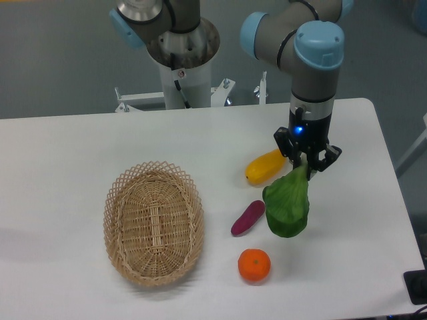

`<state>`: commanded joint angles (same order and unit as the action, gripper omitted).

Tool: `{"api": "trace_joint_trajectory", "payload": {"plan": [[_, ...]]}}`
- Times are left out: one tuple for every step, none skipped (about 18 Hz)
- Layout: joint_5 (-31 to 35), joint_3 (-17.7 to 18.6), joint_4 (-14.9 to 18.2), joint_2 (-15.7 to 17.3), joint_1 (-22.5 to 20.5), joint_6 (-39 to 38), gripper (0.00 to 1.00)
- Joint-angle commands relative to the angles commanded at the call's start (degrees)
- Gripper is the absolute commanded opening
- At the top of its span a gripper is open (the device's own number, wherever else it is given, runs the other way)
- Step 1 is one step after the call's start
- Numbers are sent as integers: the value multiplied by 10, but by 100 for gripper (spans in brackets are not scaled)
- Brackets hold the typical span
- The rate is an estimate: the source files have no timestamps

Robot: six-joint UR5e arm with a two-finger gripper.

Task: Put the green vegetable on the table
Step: 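Hold the green bok choy in the gripper just above the table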

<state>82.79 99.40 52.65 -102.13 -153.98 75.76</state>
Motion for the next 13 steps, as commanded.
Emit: {"api": "trace_joint_trajectory", "payload": {"plan": [[0,1,-1,0,0,0,36],[-1,1,0,0,-1,0,36],[0,0,1,0,-1,0,36],[0,1,1,1,-1,0,36],[0,1,1,0,-1,0,37],[0,2,1,1,-1,0,36],[1,1,1,1,-1,0,36],[1,2,1,1,-3,1,36],[1,4,1,1,-6,1,36],[1,10,-2,1,-8,3,37],[2,15,-3,1,-7,10,36],[3,19,-4,1,-7,15,36],[3,23,-7,1,-7,16,36]]}}
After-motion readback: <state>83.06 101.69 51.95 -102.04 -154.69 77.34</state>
